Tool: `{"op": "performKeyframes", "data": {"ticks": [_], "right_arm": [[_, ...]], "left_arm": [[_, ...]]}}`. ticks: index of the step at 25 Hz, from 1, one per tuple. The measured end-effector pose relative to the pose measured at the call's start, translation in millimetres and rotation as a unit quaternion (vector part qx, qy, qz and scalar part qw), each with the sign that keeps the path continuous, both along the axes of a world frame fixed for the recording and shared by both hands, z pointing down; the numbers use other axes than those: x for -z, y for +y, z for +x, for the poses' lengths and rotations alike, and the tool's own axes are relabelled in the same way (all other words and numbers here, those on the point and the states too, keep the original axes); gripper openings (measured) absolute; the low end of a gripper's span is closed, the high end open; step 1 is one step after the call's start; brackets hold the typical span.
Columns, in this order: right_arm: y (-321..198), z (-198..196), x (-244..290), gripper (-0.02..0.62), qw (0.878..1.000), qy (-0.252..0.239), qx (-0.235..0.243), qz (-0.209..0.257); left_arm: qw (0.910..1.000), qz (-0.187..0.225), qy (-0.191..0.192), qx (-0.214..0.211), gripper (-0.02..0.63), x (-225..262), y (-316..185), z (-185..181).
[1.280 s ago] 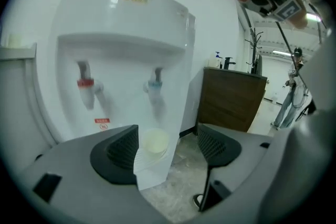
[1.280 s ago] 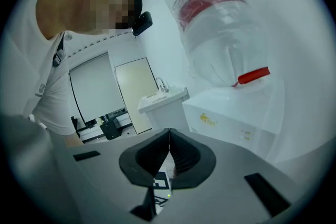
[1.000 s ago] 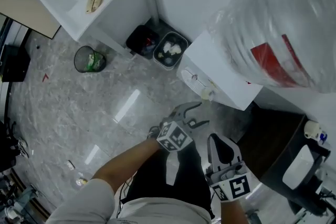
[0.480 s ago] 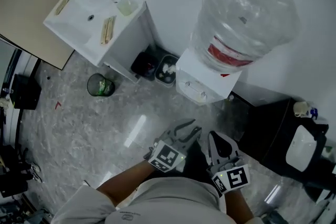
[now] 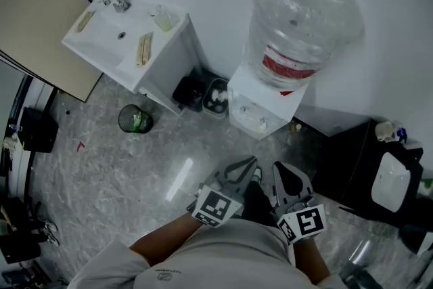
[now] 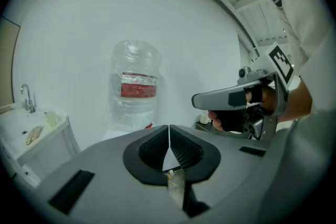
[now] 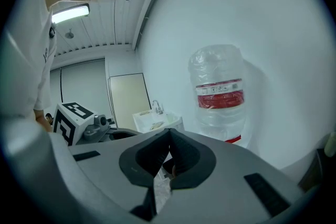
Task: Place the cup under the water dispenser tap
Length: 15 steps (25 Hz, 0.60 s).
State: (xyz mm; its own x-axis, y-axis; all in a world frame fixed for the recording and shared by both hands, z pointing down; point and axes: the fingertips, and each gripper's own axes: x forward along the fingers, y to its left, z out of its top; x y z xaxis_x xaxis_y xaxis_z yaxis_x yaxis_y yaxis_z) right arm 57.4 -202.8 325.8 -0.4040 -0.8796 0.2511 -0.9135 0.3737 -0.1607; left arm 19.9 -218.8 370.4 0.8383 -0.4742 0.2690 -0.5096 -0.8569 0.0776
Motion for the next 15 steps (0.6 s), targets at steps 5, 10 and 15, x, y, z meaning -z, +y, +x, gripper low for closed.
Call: {"op": "performKeyframes", "data": {"ticks": [5, 10, 15], "right_arm": [[1.0, -4.7, 7.6, 0.015, 1.0, 0.01, 0.002, 0.003], [2.4, -7.4, 10.7, 0.015, 1.0, 0.013, -0.001, 0.005], [1.5, -6.7, 14.8, 0.015, 1.0, 0.017, -0.004, 0.01]], "left_arm": [[0.9999, -0.009, 0.012, -0.001, 0.005, 16.0, 2.9, -7.3], [0.9998, -0.009, 0.015, -0.003, 0.005, 28.3, 8.6, -6.2], [0.9999, -0.006, 0.014, -0.004, 0.005, 30.1, 10.5, -6.7]]}}
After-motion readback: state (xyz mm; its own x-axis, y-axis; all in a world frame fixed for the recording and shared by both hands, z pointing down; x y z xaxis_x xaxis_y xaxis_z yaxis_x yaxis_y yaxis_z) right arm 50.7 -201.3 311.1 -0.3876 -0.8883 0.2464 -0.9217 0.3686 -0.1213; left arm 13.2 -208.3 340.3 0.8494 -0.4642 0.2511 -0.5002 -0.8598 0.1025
